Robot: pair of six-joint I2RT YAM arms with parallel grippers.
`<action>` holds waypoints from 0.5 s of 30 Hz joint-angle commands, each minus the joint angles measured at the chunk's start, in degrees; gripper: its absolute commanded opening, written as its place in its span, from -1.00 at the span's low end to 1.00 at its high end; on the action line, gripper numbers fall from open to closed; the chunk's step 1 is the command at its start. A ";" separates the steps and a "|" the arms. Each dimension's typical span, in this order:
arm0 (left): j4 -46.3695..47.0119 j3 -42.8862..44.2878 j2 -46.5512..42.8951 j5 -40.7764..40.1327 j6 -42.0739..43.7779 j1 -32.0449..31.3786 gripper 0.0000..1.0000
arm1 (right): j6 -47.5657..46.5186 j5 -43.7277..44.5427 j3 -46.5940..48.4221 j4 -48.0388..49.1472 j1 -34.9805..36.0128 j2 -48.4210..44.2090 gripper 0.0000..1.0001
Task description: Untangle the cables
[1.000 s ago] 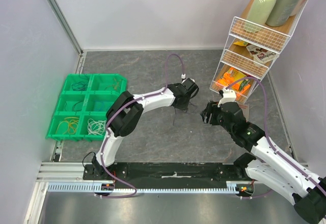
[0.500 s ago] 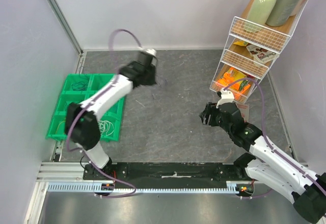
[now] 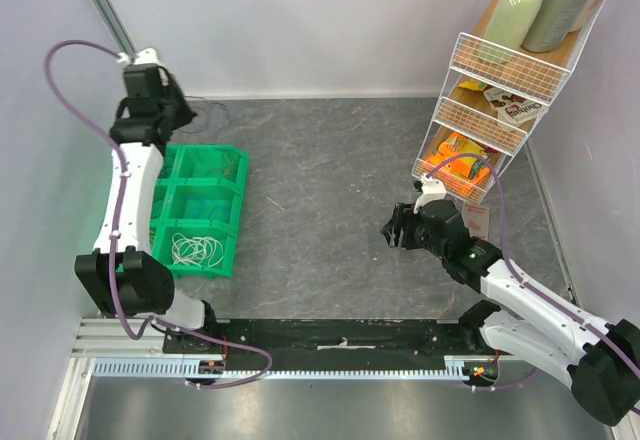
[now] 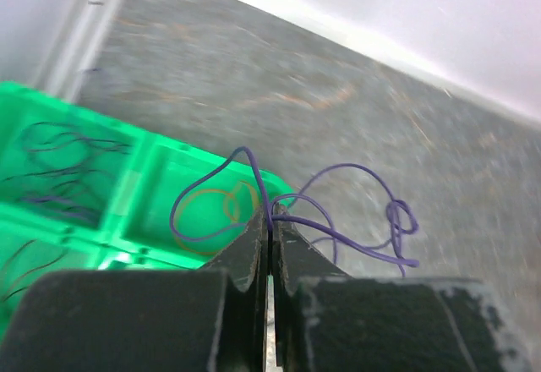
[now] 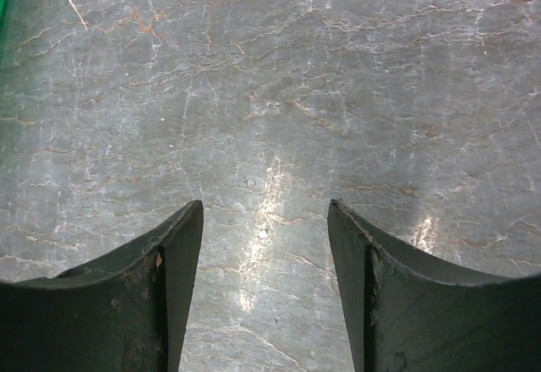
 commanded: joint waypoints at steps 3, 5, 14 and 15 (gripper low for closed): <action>-3.22 3.78 3.29 -5.34 -13.68 10.88 -0.97 | -0.14 -2.31 -0.78 5.09 -0.16 1.29 0.36; -3.39 3.61 4.87 -3.76 -18.34 13.61 -0.97 | -0.22 -2.48 -0.96 5.45 -0.33 1.55 0.36; -1.81 3.96 11.73 0.82 -26.00 19.42 -0.97 | -0.93 -0.73 -2.19 7.20 -0.16 1.99 0.36; -1.72 3.96 12.43 0.73 -26.53 19.51 -0.97 | -1.01 -0.55 -2.19 7.12 -0.16 1.99 0.36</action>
